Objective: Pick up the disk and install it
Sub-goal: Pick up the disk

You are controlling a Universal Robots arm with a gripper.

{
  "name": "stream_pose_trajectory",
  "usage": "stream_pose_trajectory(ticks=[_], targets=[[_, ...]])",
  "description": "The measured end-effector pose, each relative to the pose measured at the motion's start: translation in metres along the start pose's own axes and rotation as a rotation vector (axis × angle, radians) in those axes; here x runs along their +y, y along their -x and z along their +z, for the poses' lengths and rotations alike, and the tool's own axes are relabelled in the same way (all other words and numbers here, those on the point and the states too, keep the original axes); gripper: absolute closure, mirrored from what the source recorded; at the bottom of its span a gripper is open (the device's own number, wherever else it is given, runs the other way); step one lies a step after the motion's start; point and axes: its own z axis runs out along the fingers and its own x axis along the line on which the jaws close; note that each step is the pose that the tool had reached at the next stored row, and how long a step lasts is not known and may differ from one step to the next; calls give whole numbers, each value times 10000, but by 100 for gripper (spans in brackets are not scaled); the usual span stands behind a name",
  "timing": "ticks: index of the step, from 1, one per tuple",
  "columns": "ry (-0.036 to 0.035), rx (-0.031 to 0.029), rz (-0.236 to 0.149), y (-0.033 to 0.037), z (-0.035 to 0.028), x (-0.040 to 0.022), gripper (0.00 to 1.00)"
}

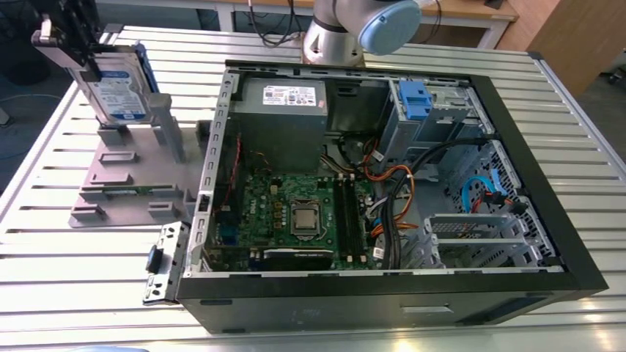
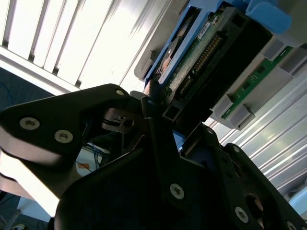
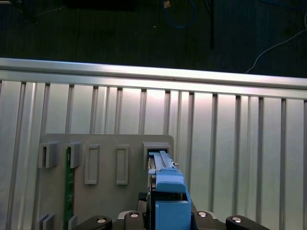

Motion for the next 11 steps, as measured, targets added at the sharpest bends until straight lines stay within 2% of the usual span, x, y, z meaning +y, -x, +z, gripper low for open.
stream_pose_trajectory(ticks=[11], targets=[[-1, -1, 0, 1, -35, 2, 63]])
